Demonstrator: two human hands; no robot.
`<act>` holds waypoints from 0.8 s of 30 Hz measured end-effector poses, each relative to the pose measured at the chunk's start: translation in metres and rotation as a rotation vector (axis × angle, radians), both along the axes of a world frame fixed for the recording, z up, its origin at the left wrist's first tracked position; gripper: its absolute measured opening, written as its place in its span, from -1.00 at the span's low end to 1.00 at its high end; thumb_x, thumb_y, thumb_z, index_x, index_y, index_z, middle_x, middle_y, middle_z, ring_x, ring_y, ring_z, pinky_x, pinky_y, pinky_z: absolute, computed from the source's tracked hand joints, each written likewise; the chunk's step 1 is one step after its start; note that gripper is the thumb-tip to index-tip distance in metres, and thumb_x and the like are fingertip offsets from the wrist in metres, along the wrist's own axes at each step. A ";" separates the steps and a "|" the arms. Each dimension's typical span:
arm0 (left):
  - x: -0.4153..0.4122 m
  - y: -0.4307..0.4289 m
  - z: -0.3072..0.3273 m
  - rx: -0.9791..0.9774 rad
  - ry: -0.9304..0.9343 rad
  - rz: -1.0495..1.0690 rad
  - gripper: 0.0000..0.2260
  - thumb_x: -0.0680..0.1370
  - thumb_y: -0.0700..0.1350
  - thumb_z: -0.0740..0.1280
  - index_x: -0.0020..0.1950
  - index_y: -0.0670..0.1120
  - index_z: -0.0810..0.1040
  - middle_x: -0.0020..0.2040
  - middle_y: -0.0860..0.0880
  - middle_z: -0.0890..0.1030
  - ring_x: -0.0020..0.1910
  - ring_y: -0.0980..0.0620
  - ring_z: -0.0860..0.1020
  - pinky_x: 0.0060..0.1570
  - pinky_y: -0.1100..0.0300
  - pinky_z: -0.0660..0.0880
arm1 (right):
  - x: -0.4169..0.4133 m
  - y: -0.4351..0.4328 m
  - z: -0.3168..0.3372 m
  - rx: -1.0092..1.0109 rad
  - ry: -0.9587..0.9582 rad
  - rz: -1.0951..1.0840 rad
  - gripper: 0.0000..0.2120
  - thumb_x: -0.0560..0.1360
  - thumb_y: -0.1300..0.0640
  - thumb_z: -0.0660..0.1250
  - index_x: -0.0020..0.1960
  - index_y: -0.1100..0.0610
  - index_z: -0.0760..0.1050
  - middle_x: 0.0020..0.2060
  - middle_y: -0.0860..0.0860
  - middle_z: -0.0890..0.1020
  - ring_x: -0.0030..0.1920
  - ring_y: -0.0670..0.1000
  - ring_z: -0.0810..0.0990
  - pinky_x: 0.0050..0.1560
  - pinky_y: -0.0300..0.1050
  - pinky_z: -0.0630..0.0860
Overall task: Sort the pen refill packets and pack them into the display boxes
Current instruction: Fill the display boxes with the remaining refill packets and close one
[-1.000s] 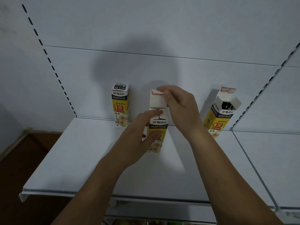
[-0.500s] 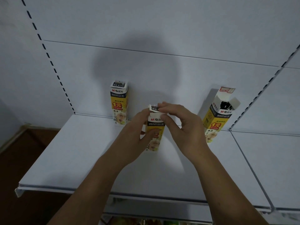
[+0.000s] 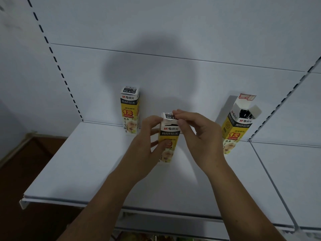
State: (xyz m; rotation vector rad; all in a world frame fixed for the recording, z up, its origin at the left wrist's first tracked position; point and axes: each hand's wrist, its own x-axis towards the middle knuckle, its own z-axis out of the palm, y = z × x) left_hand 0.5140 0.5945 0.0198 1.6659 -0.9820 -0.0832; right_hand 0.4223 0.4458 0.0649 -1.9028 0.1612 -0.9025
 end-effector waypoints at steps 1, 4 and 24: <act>0.000 0.000 0.000 -0.004 0.009 0.002 -0.44 0.60 -0.23 0.42 0.38 0.25 0.24 0.34 0.42 0.38 0.35 0.35 0.48 0.10 0.45 0.52 | 0.000 0.001 0.001 0.007 -0.001 0.001 -0.79 0.61 0.25 0.38 0.17 0.03 0.67 0.14 -0.11 0.71 0.20 -0.20 0.65 0.15 -0.32 0.59; 0.002 0.001 -0.001 0.013 -0.017 0.017 -0.30 0.59 -0.27 0.45 0.55 0.17 0.18 0.38 0.50 0.30 0.34 0.35 0.49 0.09 0.46 0.52 | -0.001 0.003 0.003 0.012 -0.002 0.004 -0.78 0.61 0.24 0.38 0.17 0.00 0.66 0.14 -0.13 0.70 0.20 -0.21 0.65 0.13 -0.34 0.59; 0.007 0.001 0.002 0.076 -0.097 -0.002 -0.34 0.64 -0.14 0.38 0.47 0.46 0.16 0.43 0.16 0.42 0.35 0.41 0.43 0.07 0.54 0.46 | 0.002 0.005 0.003 0.048 -0.094 -0.006 -0.79 0.52 0.33 0.47 0.05 0.05 0.67 0.02 -0.06 0.73 0.07 -0.11 0.71 0.07 -0.25 0.64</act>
